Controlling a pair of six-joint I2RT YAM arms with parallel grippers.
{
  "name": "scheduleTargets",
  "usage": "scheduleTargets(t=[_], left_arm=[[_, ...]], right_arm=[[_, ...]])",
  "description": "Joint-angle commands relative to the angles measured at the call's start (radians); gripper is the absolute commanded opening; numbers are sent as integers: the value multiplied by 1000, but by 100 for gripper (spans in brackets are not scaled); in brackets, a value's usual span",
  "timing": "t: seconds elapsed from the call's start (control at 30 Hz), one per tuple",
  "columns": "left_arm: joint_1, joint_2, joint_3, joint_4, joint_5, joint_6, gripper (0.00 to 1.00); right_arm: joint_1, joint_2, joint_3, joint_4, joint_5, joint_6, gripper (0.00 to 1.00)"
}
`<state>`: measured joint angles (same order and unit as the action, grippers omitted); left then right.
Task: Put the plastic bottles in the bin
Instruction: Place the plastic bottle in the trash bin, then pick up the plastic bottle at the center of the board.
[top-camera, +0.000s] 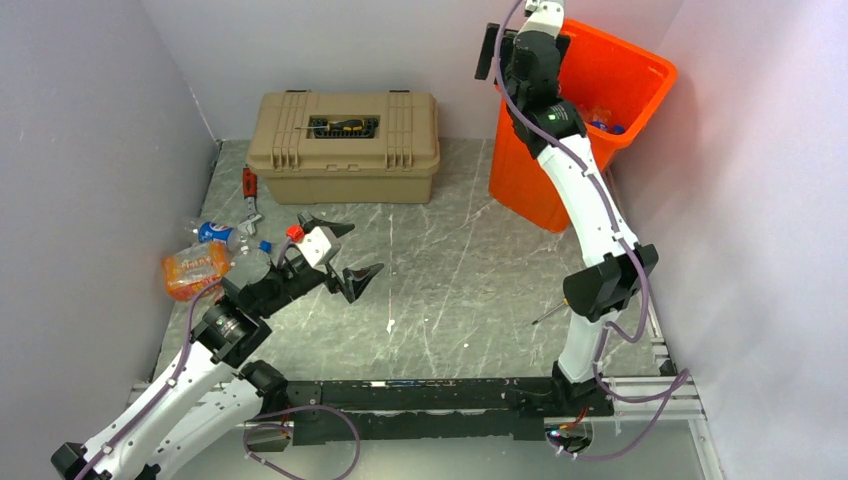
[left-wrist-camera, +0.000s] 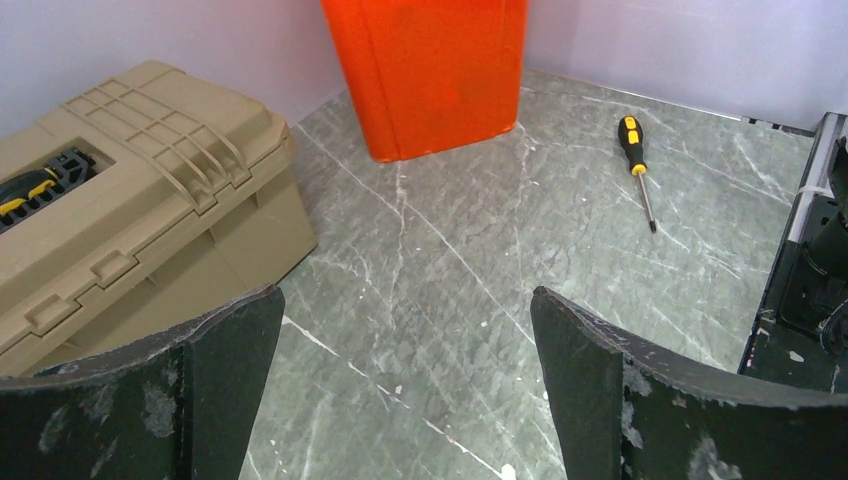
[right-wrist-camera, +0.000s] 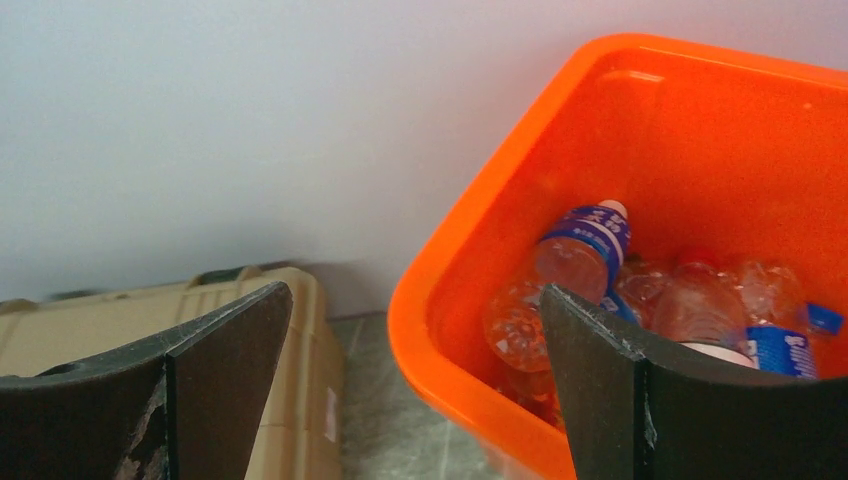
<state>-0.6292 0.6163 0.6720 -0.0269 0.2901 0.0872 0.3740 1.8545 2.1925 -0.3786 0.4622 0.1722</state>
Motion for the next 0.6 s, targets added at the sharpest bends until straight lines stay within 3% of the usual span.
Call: scheduleTargets(t=[0.0, 0.57], left_arm=[[0, -3, 32, 28, 10, -14, 99], [-1, -7, 31, 28, 24, -17, 100]], right_arm=[[-1, 12, 5, -2, 74, -97, 100], [10, 73, -22, -60, 24, -129, 96]])
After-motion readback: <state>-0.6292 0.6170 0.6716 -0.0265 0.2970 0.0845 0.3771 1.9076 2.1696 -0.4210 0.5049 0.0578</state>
